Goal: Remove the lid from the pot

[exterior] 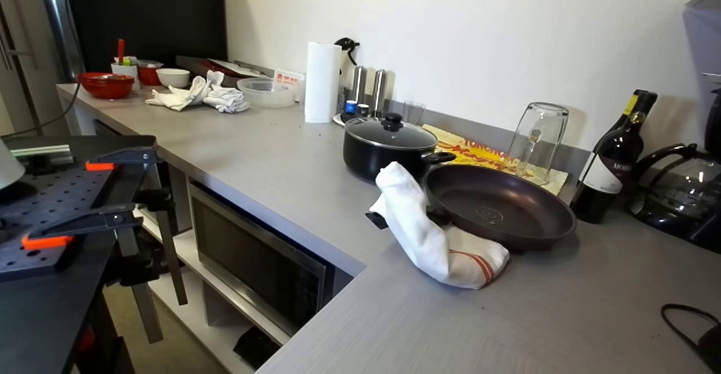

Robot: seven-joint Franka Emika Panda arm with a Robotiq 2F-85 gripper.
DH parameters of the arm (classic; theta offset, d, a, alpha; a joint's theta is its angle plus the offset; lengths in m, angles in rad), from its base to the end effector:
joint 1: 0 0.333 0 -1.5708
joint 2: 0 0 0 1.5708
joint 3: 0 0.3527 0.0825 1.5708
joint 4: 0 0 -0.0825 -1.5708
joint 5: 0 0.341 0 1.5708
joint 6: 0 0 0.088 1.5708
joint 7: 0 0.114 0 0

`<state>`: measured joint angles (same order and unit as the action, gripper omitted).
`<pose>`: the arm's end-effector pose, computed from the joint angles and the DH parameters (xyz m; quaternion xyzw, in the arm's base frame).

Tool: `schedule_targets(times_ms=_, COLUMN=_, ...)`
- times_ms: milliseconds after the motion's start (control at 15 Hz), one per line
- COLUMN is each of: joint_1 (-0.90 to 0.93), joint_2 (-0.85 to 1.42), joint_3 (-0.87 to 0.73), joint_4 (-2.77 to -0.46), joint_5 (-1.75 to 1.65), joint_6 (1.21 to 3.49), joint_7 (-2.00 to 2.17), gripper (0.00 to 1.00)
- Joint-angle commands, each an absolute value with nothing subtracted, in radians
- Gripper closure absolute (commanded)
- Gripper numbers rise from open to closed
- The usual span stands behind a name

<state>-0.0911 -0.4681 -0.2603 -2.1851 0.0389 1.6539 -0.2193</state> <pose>0.3216 -0.1357 0.5917 -0.9949 0.0525 0.0162 0.0849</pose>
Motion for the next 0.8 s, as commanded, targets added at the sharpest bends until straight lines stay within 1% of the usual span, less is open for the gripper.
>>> schedule_targets(times_ms=0, joint_1=-0.081, joint_2=-0.38, joint_3=-0.209, joint_4=-2.134, joint_5=0.046, joint_6=1.666, joint_7=-0.214, gripper=0.0)
schedule_targets(times_ms=400, joint_1=-0.042, joint_2=-0.229, joint_3=-0.111, joint_4=-2.054, joint_5=0.023, joint_6=1.708, joint_7=-0.198, gripper=0.0)
schedule_targets(times_ms=733, joint_1=-0.012, joint_2=-0.048, joint_3=-0.044, joint_4=-1.926, joint_5=0.001, joint_6=1.72, joint_7=-0.191, gripper=0.0)
